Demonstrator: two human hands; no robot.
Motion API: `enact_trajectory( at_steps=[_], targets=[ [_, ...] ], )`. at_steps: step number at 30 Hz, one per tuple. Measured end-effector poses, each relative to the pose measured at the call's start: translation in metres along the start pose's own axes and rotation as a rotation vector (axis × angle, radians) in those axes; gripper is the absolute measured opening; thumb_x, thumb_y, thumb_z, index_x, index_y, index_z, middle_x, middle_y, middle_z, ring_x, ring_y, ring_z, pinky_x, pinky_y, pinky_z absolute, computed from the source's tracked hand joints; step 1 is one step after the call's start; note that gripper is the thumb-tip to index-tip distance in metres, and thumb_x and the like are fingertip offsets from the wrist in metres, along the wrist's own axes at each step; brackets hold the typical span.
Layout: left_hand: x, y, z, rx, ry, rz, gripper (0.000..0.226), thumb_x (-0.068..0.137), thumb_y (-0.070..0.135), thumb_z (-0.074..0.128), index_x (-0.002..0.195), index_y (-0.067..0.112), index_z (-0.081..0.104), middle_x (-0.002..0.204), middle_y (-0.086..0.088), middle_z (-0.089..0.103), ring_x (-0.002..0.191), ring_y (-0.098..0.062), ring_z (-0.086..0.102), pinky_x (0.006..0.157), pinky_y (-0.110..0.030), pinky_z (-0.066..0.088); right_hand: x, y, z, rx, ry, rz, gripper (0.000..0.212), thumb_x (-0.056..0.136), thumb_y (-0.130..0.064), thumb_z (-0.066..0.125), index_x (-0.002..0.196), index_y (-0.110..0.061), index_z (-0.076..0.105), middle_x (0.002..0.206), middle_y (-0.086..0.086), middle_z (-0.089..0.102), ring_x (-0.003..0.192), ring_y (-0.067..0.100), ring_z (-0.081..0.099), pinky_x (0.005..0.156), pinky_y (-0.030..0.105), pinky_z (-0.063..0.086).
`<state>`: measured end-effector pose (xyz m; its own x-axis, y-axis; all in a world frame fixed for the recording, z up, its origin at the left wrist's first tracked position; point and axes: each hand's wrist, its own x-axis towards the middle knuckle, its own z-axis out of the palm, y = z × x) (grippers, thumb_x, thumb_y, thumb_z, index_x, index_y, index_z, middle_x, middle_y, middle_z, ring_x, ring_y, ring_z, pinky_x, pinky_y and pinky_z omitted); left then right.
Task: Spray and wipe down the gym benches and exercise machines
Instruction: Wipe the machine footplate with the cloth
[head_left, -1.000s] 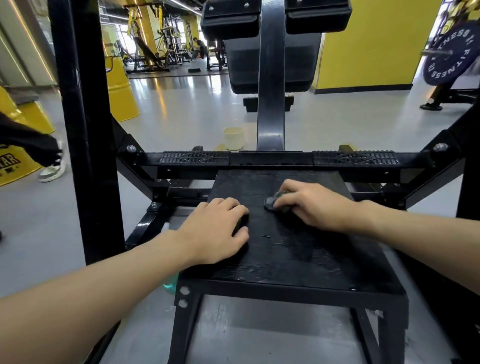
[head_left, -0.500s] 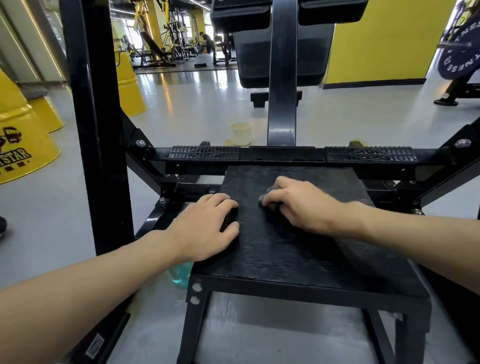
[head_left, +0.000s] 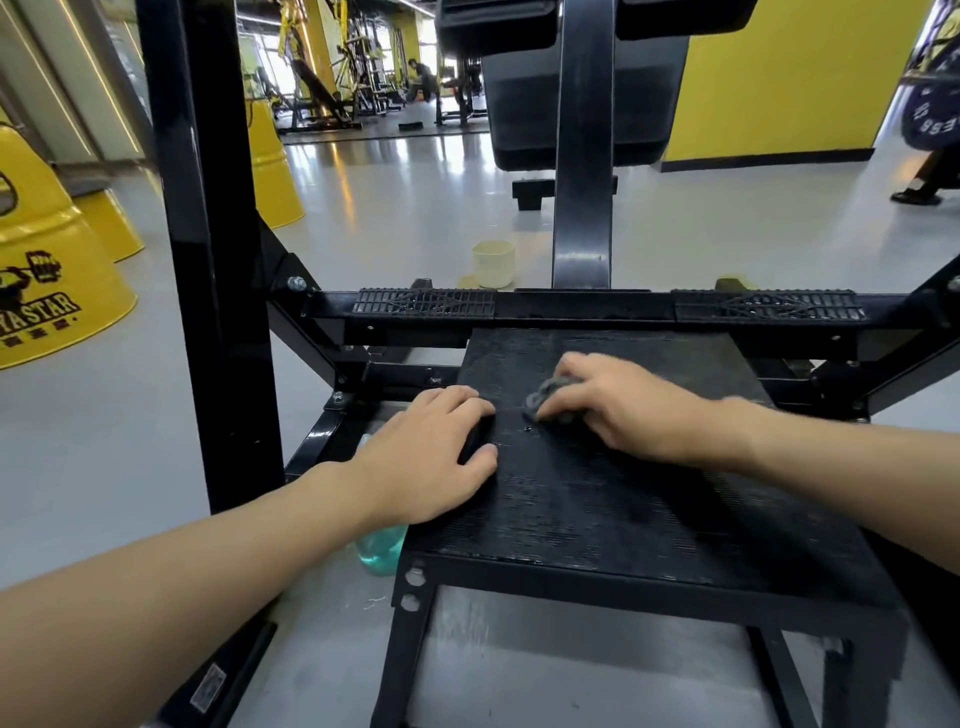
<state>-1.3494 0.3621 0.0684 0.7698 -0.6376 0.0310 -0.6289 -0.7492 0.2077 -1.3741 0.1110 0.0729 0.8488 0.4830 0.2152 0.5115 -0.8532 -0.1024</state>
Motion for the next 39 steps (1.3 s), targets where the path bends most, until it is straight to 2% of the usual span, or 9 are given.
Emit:
enact_trajectory(
  at_steps=[3,6,11,16,20,23,28,33,39],
  targets=[
    [0.0,-0.001,0.002,-0.026,0.015,0.006,0.058,0.097,0.051,0.04,0.147,0.022,0.041,0.156,0.008,0.034,0.145,-0.013,0.025,0.12,-0.036,0.026,0.02,0.012,-0.001,-0.001,0.06,0.206,0.041,0.091,-0.005,0.053,0.123,-0.025,0.069,0.109,0.008,0.055,0.101,0.034,0.06,0.085,0.031,0.044],
    [0.0,-0.004,0.005,-0.085,0.042,-0.007,0.06,0.096,0.049,0.046,0.146,0.017,0.041,0.156,0.008,0.033,0.144,-0.008,0.028,0.119,-0.032,0.028,0.017,-0.025,0.002,-0.005,0.005,0.08,0.039,0.089,-0.009,0.056,0.122,-0.027,0.069,0.11,0.005,0.055,0.097,0.031,0.061,0.086,0.036,0.049],
    [-0.002,-0.007,0.005,-0.144,0.071,-0.072,0.084,0.074,0.061,0.023,0.145,0.02,0.04,0.157,0.016,0.027,0.143,-0.006,0.03,0.114,-0.044,0.036,0.005,-0.039,-0.002,0.0,-0.077,-0.175,0.037,0.086,-0.008,0.053,0.117,-0.019,0.071,0.1,0.01,0.056,0.083,0.03,0.059,0.072,0.036,0.051],
    [-0.006,-0.006,0.003,-0.174,0.054,-0.091,0.07,0.084,0.053,0.032,0.146,0.022,0.038,0.158,0.018,0.025,0.141,-0.009,0.035,0.113,-0.044,0.036,0.031,-0.012,-0.001,-0.06,0.039,0.055,0.039,0.092,-0.007,0.052,0.124,-0.022,0.069,0.108,0.011,0.055,0.095,0.036,0.061,0.084,0.039,0.05],
    [-0.008,-0.003,0.008,-0.193,0.102,-0.101,0.054,0.095,0.033,0.046,0.145,0.017,0.033,0.155,0.007,0.03,0.134,-0.017,0.043,0.109,-0.037,0.038,0.019,-0.062,0.003,0.006,-0.029,-0.138,0.036,0.089,-0.007,0.054,0.118,-0.021,0.07,0.101,0.006,0.051,0.083,0.031,0.059,0.073,0.038,0.049],
    [-0.007,-0.001,0.009,-0.236,0.12,-0.123,0.058,0.095,0.03,0.048,0.147,0.017,0.028,0.149,0.001,0.04,0.127,-0.02,0.049,0.103,-0.035,0.04,0.025,-0.045,-0.003,-0.031,-0.056,-0.178,0.035,0.088,-0.006,0.057,0.118,-0.018,0.071,0.098,0.008,0.054,0.083,0.031,0.061,0.072,0.035,0.051],
    [-0.011,0.003,0.008,-0.265,0.15,-0.157,0.048,0.096,0.029,0.049,0.14,0.019,0.03,0.133,0.002,0.055,0.113,-0.018,0.055,0.095,-0.034,0.043,0.049,-0.024,0.004,-0.086,0.05,0.054,0.04,0.094,-0.009,0.049,0.126,-0.024,0.067,0.107,0.01,0.054,0.096,0.036,0.061,0.083,0.039,0.05],
    [-0.013,0.004,0.007,-0.289,0.163,-0.175,0.051,0.093,0.021,0.049,0.139,0.018,0.028,0.139,-0.004,0.053,0.126,-0.024,0.052,0.103,-0.036,0.042,0.036,-0.069,0.005,-0.021,-0.072,-0.18,0.034,0.088,-0.006,0.051,0.115,-0.018,0.069,0.098,0.007,0.051,0.084,0.029,0.056,0.071,0.036,0.045],
    [-0.015,0.004,0.009,-0.355,0.219,-0.189,0.05,0.092,0.019,0.049,0.136,0.02,0.027,0.117,0.016,0.044,0.123,-0.015,0.051,0.101,-0.033,0.042,0.064,-0.025,0.008,-0.096,0.056,0.035,0.041,0.09,-0.005,0.05,0.122,-0.021,0.068,0.104,0.01,0.054,0.096,0.035,0.061,0.083,0.038,0.049]
  ],
)
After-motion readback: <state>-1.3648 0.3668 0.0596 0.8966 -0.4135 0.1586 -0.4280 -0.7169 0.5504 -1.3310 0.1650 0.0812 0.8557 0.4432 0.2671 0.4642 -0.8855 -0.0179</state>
